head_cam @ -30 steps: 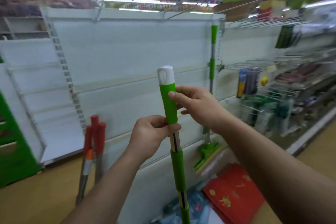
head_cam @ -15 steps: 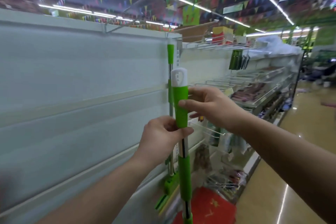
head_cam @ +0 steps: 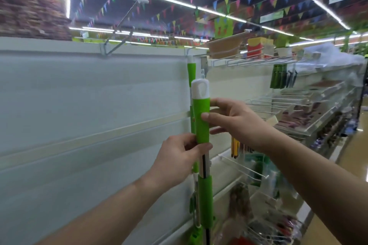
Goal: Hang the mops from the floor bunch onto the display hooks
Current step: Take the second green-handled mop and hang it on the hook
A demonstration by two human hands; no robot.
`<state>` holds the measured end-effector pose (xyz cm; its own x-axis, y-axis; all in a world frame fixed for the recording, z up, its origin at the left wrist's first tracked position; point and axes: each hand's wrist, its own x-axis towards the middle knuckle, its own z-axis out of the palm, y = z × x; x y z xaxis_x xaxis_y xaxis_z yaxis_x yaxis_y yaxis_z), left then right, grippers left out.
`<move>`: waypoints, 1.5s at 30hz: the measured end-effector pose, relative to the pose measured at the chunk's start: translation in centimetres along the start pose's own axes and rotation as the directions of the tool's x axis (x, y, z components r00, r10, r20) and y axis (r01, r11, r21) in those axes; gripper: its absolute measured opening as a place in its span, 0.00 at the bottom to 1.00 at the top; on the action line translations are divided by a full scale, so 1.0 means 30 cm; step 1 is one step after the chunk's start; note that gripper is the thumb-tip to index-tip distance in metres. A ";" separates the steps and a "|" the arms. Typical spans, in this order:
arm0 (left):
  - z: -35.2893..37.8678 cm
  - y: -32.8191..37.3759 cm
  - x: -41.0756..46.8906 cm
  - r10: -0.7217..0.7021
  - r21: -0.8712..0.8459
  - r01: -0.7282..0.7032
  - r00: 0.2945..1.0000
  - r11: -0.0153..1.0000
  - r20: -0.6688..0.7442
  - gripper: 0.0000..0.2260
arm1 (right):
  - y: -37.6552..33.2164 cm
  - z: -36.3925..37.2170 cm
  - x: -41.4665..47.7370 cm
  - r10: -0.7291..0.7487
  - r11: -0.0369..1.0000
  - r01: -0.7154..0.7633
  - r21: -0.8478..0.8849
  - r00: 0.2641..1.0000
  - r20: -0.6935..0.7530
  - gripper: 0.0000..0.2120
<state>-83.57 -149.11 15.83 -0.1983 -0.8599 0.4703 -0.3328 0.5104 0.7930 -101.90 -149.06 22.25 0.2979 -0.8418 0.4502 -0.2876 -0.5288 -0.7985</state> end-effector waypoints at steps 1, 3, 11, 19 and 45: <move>0.001 -0.005 0.016 -0.009 0.006 0.009 1.000 1.000 -0.024 0.08 | 0.010 -0.005 0.024 -0.012 1.000 0.012 0.016 1.000 0.009 0.14; 0.001 -0.014 0.046 -0.018 0.024 0.020 0.997 1.000 -0.079 0.12 | 0.030 -0.015 0.073 -0.034 0.999 0.033 0.038 0.999 0.022 0.14; 0.031 0.036 0.118 -0.091 0.101 0.124 0.954 0.987 -0.287 0.04 | 0.080 -0.086 0.232 -0.167 0.984 0.148 0.104 0.963 0.211 0.15; 0.095 0.143 0.183 -0.126 0.171 0.228 0.877 0.959 -0.463 0.03 | 0.084 -0.176 0.334 -0.246 0.961 0.197 0.194 0.930 0.275 0.16; 0.422 0.256 0.556 -0.100 0.242 0.207 0.915 0.948 -0.390 0.07 | 0.283 -0.633 0.503 -0.276 0.935 0.198 0.295 0.928 0.251 0.12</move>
<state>-101.09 -159.51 24.86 0.2117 -0.8385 0.5021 -0.5792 0.3062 0.7555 -117.14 -168.31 29.85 0.5844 -0.6077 0.5377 0.0584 -0.6295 -0.7748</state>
